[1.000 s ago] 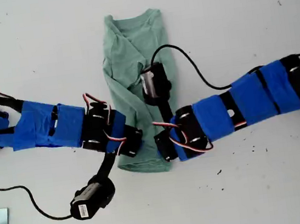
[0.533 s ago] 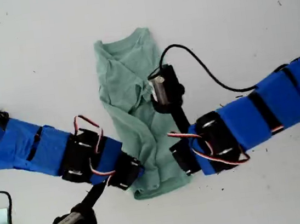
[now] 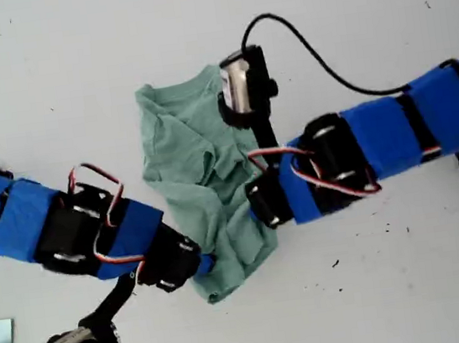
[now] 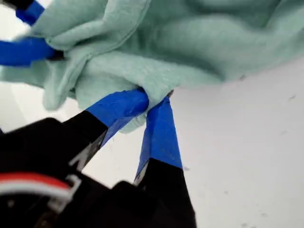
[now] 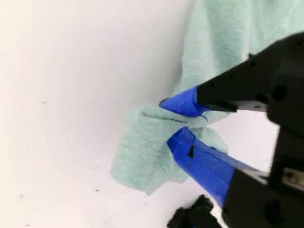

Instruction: Fold t shirt

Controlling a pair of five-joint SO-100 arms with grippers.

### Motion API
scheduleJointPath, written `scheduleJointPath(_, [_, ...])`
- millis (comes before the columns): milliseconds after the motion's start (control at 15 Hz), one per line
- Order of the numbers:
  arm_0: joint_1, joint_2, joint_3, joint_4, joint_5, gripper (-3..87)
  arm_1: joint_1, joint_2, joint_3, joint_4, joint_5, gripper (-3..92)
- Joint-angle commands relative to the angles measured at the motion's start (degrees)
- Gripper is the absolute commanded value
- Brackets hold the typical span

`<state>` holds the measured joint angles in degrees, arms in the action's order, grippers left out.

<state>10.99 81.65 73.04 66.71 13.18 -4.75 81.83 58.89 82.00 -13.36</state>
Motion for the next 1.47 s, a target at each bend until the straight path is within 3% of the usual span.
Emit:
scheduleJointPath(0, [-10.5, 11.6, 9.1, -2.5, 2.6, -0.3, 9.8, 5.7, 1.8, -4.4, -6.2, -0.5])
scheduleJointPath(200, [-20.2, 25.4, 28.8, -10.6, 4.6, 0.7, 18.4, 5.5, 7.4, -15.3, -10.5, 0.4])
scheduleJointPath(267, [-21.6, 30.1, 32.4, -11.8, 5.3, 10.7, 19.4, 5.4, 6.9, -17.1, -11.8, 6.9])
scheduleJointPath(333, [-22.9, 35.3, 35.7, -12.5, 5.4, 20.5, 20.1, 6.7, 6.8, -20.4, -14.4, 27.8])
scheduleJointPath(467, [-27.5, 48.2, 43.9, -12.8, 5.4, 28.6, 22.4, 14.0, 12.0, -26.4, -14.1, 27.0])
scheduleJointPath(600, [-33.7, 64.9, 54.5, -12.2, 4.8, 30.5, 25.3, 35.2, 40.1, -51.2, -11.8, 25.2])
scheduleJointPath(667, [-36.9, 72.7, 60.0, -11.2, 4.7, 29.6, 27.7, 46.3, 53.7, -57.0, -7.7, 25.1])
scheduleJointPath(800, [-39.9, 80.5, 68.6, -10.1, 4.6, 29.1, 31.3, 62.7, 69.1, -54.9, -6.3, 25.1])
scheduleJointPath(1000, [-39.7, 82.0, 73.9, -11.2, 3.2, 30.6, 32.3, 73.7, 76.3, -46.8, -6.1, 25.0])
scheduleJointPath(1200, [-38.9, 96.2, 80.5, -6.2, 1.4, 28.9, 31.1, 93.5, 88.2, -36.9, -6.1, 25.0])
scheduleJointPath(1400, [-25.5, 118.9, 93.8, -5.0, -5.5, 12.8, 26.2, 116.2, 103.2, -23.6, -3.8, 16.4])
